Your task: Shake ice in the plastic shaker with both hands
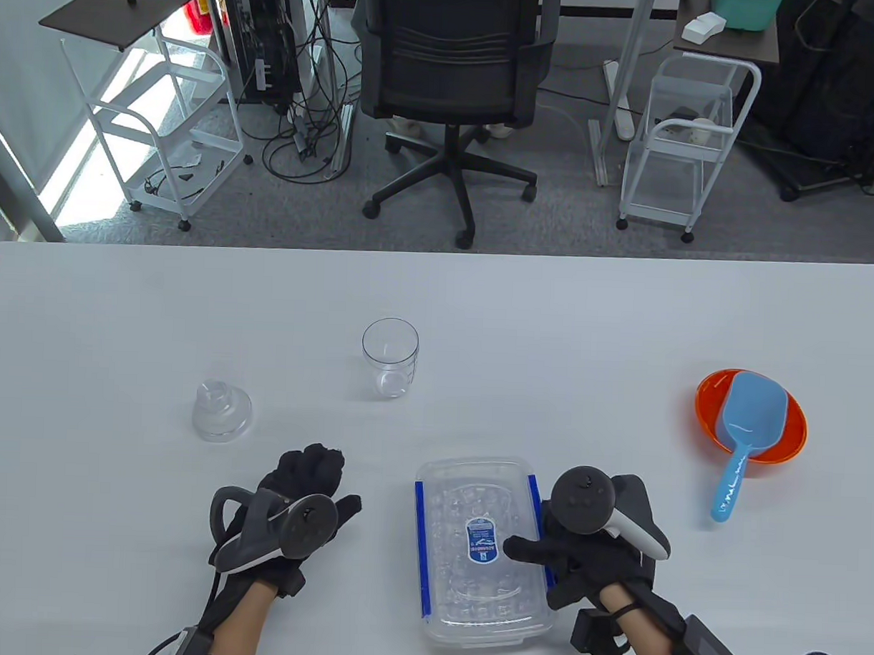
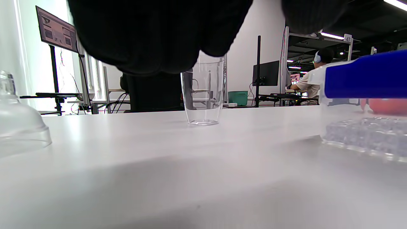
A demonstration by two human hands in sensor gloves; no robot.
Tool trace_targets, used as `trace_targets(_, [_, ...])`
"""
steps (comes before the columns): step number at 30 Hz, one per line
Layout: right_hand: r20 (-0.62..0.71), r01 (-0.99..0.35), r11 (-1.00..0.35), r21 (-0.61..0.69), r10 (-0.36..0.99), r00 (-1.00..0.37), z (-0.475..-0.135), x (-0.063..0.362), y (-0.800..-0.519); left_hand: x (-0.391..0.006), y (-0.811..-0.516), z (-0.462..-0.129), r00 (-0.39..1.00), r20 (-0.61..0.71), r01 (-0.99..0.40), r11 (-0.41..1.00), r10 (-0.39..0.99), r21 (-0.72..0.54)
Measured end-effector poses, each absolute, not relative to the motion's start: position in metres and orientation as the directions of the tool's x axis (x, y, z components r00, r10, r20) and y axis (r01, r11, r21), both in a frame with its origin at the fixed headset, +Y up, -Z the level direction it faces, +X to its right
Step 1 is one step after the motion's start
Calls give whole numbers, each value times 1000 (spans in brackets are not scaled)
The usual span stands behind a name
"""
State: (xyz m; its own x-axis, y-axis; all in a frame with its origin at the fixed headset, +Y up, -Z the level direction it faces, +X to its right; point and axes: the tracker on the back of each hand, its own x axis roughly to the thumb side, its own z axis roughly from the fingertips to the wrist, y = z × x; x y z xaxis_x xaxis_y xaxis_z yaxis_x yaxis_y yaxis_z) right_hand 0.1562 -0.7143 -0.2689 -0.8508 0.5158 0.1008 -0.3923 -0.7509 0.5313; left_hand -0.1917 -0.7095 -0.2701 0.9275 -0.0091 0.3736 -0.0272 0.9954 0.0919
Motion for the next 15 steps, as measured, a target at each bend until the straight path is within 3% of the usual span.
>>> trace_targets(15, [-5,-497,-620,607,623,-782,-265,152,-722,-182,-711,-270,914,405,-23,997,-7,70])
